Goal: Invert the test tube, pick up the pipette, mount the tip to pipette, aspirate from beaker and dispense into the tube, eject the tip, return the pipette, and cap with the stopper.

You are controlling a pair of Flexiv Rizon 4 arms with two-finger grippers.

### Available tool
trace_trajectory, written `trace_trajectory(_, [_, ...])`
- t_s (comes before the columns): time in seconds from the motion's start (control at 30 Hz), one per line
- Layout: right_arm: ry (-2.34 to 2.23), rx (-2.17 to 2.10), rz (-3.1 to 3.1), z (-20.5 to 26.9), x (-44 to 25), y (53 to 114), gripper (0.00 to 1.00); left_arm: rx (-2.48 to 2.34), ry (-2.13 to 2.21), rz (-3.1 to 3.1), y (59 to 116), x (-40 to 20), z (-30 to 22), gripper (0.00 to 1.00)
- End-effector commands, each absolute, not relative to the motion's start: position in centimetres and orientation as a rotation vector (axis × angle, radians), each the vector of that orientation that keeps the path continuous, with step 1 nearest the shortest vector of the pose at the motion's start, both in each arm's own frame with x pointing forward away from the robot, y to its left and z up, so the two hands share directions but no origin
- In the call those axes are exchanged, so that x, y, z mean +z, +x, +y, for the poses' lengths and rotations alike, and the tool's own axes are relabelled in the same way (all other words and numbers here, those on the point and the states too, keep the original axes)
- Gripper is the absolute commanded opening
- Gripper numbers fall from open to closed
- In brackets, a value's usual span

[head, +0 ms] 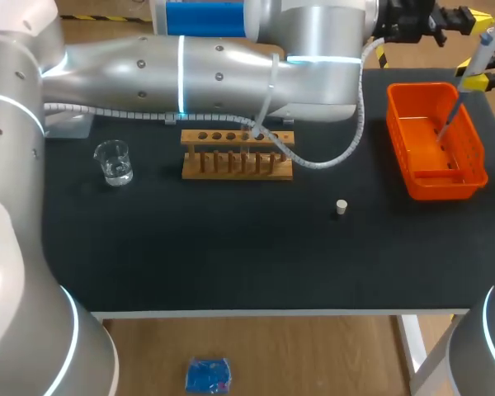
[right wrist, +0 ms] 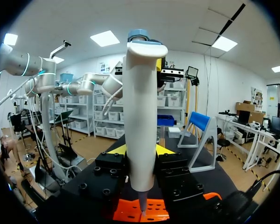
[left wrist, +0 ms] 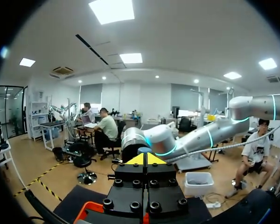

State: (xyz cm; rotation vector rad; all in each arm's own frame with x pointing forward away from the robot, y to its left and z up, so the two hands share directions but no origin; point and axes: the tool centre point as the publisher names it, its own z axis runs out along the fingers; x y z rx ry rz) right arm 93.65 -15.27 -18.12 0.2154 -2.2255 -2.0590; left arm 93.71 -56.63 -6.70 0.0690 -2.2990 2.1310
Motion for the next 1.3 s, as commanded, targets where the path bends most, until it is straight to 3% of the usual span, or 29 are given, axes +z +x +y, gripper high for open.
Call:
trace_trajectory(0.03, [0.220,-2.054,-2.225,-15.4,-18.0,93.8,0.00,2.169,0.077,-2.270,93.6,-7.2,-57.1,0.00])
trace_trajectory(1.3, [0.220,-2.054,-2.225,-15.4,-18.0,93.8,0.00,2.086,0.122,-2.272,93.2,-10.2,-57.7,0.00])
